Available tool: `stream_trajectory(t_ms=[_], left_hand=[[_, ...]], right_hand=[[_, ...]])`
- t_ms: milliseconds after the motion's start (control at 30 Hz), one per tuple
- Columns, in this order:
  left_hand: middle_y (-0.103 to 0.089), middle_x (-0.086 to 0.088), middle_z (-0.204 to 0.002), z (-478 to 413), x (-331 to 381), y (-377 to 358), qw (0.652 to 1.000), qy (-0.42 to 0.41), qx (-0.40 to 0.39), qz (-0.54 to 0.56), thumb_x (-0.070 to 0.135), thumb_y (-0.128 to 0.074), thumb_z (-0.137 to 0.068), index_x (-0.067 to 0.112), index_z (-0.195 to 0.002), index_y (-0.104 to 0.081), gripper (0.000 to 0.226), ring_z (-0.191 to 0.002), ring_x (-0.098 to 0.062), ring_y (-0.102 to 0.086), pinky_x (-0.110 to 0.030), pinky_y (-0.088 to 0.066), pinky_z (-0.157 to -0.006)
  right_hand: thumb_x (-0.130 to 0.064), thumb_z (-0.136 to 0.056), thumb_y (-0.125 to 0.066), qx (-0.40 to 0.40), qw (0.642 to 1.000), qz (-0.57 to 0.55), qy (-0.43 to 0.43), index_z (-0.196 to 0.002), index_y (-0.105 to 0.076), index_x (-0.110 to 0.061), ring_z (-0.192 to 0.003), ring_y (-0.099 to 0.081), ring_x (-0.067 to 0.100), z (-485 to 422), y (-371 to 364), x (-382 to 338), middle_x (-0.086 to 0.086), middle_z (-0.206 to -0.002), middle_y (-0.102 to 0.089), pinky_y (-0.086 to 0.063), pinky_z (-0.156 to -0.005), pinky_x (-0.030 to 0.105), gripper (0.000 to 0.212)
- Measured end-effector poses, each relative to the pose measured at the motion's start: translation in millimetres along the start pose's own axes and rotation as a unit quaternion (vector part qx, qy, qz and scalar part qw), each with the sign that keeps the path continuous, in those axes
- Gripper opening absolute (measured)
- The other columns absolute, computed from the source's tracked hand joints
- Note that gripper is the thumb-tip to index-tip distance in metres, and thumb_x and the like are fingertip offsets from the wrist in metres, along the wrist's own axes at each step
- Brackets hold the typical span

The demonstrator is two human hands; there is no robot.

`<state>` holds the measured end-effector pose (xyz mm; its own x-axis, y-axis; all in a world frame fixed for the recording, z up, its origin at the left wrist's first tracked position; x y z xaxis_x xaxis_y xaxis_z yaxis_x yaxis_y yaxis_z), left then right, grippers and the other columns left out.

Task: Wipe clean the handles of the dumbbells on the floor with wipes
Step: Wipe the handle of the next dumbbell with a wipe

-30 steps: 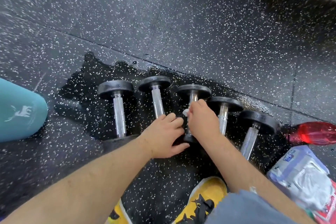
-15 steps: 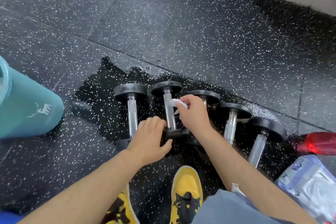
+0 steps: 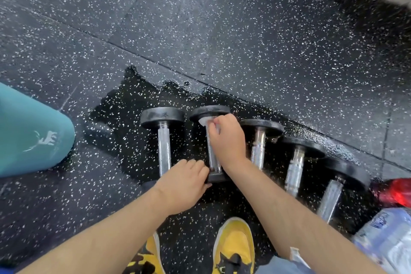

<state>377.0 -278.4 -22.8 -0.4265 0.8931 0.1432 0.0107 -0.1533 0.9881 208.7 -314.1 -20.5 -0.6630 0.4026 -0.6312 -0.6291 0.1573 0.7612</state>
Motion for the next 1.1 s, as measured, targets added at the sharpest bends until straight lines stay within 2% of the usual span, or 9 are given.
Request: stream_trajectory(t_ms=[333,400,500,567,633,767,900,1000,1100], left_hand=[[-0.054,0.002,-0.078,15.3,-6.4,0.7,1.000,-0.001,0.016,-0.009,0.042,-0.040,-0.098,0.020,-0.084,-0.057,0.031,-0.066,-0.019,-0.051,-0.035,-0.044,-0.065],[-0.055,0.003,-0.078,16.8,-7.2,2.1,1.000,0.001,0.010,-0.011,0.043,-0.039,-0.098,0.020,-0.085,-0.058,0.032,-0.065,-0.018,-0.052,-0.035,-0.043,-0.063],[-0.058,0.004,-0.079,16.6,-6.6,4.4,1.000,0.009,0.010,-0.003,0.045,-0.041,-0.096,0.021,-0.086,-0.061,0.033,-0.066,-0.017,-0.055,-0.034,-0.046,-0.063],[-0.058,0.004,-0.080,14.8,-4.9,5.2,1.000,0.012,0.009,0.009,0.045,-0.042,-0.096,0.021,-0.086,-0.061,0.032,-0.067,-0.018,-0.055,-0.034,-0.048,-0.065],[-0.057,0.003,-0.080,12.4,-3.1,5.5,1.000,0.018,0.008,0.017,0.044,-0.042,-0.096,0.020,-0.086,-0.060,0.032,-0.068,-0.018,-0.055,-0.035,-0.049,-0.066],[-0.057,0.003,-0.078,11.1,-0.2,6.8,0.999,0.018,0.021,0.024,0.043,-0.044,-0.094,0.020,-0.084,-0.060,0.029,-0.067,-0.018,-0.055,-0.034,-0.049,-0.064],[-0.057,0.004,-0.079,11.9,-0.2,7.0,0.999,0.019,0.027,0.028,0.043,-0.046,-0.094,0.020,-0.086,-0.061,0.028,-0.068,-0.017,-0.056,-0.033,-0.048,-0.064],[-0.058,0.005,-0.080,14.3,-2.0,5.4,0.999,0.016,0.029,0.026,0.043,-0.046,-0.096,0.020,-0.089,-0.062,0.029,-0.069,-0.017,-0.056,-0.032,-0.047,-0.064],[-0.059,0.005,-0.082,15.1,-2.8,5.9,0.999,0.017,0.031,0.025,0.044,-0.044,-0.097,0.020,-0.092,-0.063,0.031,-0.069,-0.016,-0.056,-0.032,-0.047,-0.063]], right_hand=[[-0.024,-0.096,-0.058,0.014,0.999,-0.046,-0.016,-0.070,-0.057,-0.022,-0.077,-0.048,0.010,9.7,-2.0,-4.1,-0.003,-0.081,-0.052,-0.037,-0.070,0.028,0.027],[-0.024,-0.094,-0.061,0.032,0.991,-0.106,-0.079,-0.067,-0.055,-0.020,-0.075,-0.048,0.006,9.9,-2.6,-4.3,-0.003,-0.079,-0.056,-0.035,-0.068,0.023,0.028],[-0.025,-0.091,-0.067,0.063,0.947,-0.237,-0.207,-0.073,-0.065,-0.015,-0.067,-0.052,0.004,8.6,-5.4,-5.7,0.002,-0.077,-0.064,-0.041,-0.065,0.020,0.020],[-0.026,-0.092,-0.067,0.079,0.932,-0.265,-0.236,-0.077,-0.066,-0.016,-0.066,-0.054,0.005,10.1,-8.3,-7.2,0.000,-0.077,-0.066,-0.044,-0.065,0.022,0.018],[-0.026,-0.096,-0.063,0.090,0.945,-0.241,-0.204,-0.078,-0.066,-0.019,-0.070,-0.056,0.007,12.8,-9.2,-9.5,-0.005,-0.076,-0.065,-0.046,-0.067,0.023,0.020],[-0.016,-0.097,-0.054,0.063,0.996,-0.056,-0.006,-0.062,-0.050,-0.024,-0.073,-0.042,0.010,14.5,-10.1,-10.9,-0.008,-0.072,-0.045,-0.029,-0.066,0.026,0.036],[-0.012,-0.095,-0.056,0.072,0.987,0.051,0.134,-0.074,-0.066,-0.008,-0.079,-0.043,0.022,11.5,-19.4,-6.2,0.001,-0.077,-0.049,-0.041,-0.067,0.033,0.024],[-0.016,-0.096,-0.050,0.077,0.984,0.060,0.146,-0.075,-0.068,-0.008,-0.077,-0.045,0.023,8.8,-18.7,-2.2,0.001,-0.076,-0.050,-0.042,-0.064,0.035,0.029],[-0.015,-0.093,-0.061,0.066,0.997,-0.009,0.048,-0.076,-0.070,-0.011,-0.081,-0.052,0.020,1.4,-14.9,0.4,-0.003,-0.080,-0.052,-0.044,-0.070,0.033,0.020]])
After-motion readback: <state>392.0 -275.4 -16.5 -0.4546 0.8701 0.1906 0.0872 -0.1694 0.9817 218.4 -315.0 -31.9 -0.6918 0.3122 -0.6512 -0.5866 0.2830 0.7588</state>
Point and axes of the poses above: each hand's wrist, its own z-axis away from the middle knuckle, its own y-axis out of the back of the hand, x = y × z, the point moved 1 cm from there along -z, towards the middle knuckle
